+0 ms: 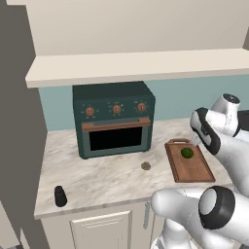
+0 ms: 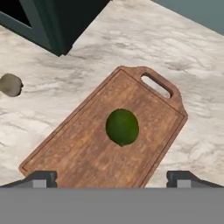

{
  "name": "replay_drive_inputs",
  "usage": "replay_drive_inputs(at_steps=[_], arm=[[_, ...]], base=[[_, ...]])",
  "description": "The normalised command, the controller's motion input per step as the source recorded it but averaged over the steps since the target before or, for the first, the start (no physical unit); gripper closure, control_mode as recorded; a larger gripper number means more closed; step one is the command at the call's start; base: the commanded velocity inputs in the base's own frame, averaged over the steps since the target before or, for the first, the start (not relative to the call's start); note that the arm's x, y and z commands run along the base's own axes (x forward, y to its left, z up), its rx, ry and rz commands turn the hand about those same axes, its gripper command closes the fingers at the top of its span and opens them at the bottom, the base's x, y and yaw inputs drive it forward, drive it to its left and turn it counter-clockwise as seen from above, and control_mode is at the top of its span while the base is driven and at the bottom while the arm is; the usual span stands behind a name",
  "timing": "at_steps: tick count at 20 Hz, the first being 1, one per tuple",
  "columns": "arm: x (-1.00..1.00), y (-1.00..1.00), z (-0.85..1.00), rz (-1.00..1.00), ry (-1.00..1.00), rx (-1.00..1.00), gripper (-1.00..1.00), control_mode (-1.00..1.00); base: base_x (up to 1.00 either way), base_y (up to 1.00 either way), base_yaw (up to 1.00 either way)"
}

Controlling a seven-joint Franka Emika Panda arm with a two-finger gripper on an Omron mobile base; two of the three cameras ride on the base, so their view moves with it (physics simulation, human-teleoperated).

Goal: Open the cabinet. Place the bowl and condiment on the counter. Then place the lime and garlic on the cutting board.

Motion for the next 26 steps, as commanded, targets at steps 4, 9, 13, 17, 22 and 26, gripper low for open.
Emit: replay_drive_inputs(at_steps=[4, 9, 13, 17, 22, 26], arm=[[-0.28, 0.37, 0.09, -0.01, -0.01, -0.03, -1.0, -1.0], [-0.08, 0.55, 0.0, 0.0, 0.0, -0.04, -1.0, -1.0], [-0.01, 0.54, 0.0, 0.0, 0.0, -0.03, -1.0, -1.0], [-0.03, 0.48, 0.0, 0.0, 0.0, -0.02, -1.0, -1.0], [-0.06, 0.39, 0.0, -0.04, 0.0, -0.01, -1.0, -1.0], [-0.1, 0.31, 0.0, -0.06, 0.0, 0.0, -1.0, -1.0]], base=[[0.0, 0.0, 0.0], [0.0, 0.0, 0.0], [0.0, 0.0, 0.0], [0.0, 0.0, 0.0], [0.0, 0.0, 0.0], [0.0, 0.0, 0.0]])
